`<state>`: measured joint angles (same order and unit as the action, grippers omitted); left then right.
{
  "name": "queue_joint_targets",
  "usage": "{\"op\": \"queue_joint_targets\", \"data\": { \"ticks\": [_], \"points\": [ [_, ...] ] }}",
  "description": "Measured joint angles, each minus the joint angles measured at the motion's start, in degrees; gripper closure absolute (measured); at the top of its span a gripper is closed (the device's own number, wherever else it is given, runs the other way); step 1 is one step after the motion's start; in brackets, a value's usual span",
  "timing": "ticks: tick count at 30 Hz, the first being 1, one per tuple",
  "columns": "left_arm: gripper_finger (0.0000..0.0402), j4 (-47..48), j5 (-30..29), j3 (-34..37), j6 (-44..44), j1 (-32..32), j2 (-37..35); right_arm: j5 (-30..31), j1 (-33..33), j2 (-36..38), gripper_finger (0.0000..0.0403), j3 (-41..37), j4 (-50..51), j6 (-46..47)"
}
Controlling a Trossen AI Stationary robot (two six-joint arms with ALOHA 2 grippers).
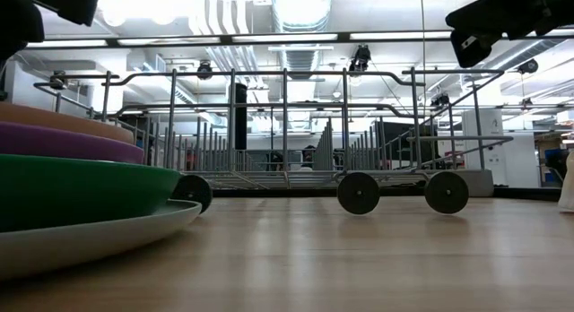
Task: Sort dishes
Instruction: Put the transparent orange plate into the dish rack
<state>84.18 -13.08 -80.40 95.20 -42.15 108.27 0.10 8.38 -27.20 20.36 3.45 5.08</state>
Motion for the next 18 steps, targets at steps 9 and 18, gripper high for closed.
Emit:
{"op": "queue_joint_targets", "data": {
  "ticks": [9, 18],
  "points": [
    [0.0394, 0.4, 0.0, -0.4, -1.4, 0.0, 0.0, 0.0, 0.0, 0.0, 0.0401, 0.0, -1.0, 0.0],
    [0.0400, 1.4, 0.1, -1.9, -1.1, 0.0, 0.0, 0.0, 0.0, 0.0, 0.0401, -0.3, -0.9, -0.2]
  ]
}}
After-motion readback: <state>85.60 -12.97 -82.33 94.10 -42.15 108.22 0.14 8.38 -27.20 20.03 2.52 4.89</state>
